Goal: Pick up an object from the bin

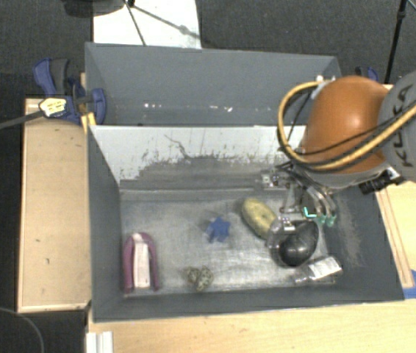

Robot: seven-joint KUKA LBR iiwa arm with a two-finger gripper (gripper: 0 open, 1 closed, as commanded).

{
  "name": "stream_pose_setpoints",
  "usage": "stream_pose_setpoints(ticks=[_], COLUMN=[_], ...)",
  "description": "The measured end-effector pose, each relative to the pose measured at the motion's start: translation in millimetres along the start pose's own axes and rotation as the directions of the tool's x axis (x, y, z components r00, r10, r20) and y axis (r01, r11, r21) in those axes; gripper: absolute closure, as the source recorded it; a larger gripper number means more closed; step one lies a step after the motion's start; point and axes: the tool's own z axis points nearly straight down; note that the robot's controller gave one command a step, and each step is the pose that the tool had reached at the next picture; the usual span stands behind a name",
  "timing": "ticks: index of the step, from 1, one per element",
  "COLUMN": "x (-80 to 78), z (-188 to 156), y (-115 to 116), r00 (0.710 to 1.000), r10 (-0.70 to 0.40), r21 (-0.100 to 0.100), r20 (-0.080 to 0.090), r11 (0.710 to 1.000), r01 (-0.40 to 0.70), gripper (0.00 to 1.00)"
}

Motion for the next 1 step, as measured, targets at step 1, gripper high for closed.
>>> stream_pose_setpoints(ticks=[1], x=[-3.8], z=[110.9], y=[-63.0], r00=[0.985], r10=[-0.17], r21=[0.001], r20=[0.01], r11=[0.985], r01=[0.17], gripper=[0.0])
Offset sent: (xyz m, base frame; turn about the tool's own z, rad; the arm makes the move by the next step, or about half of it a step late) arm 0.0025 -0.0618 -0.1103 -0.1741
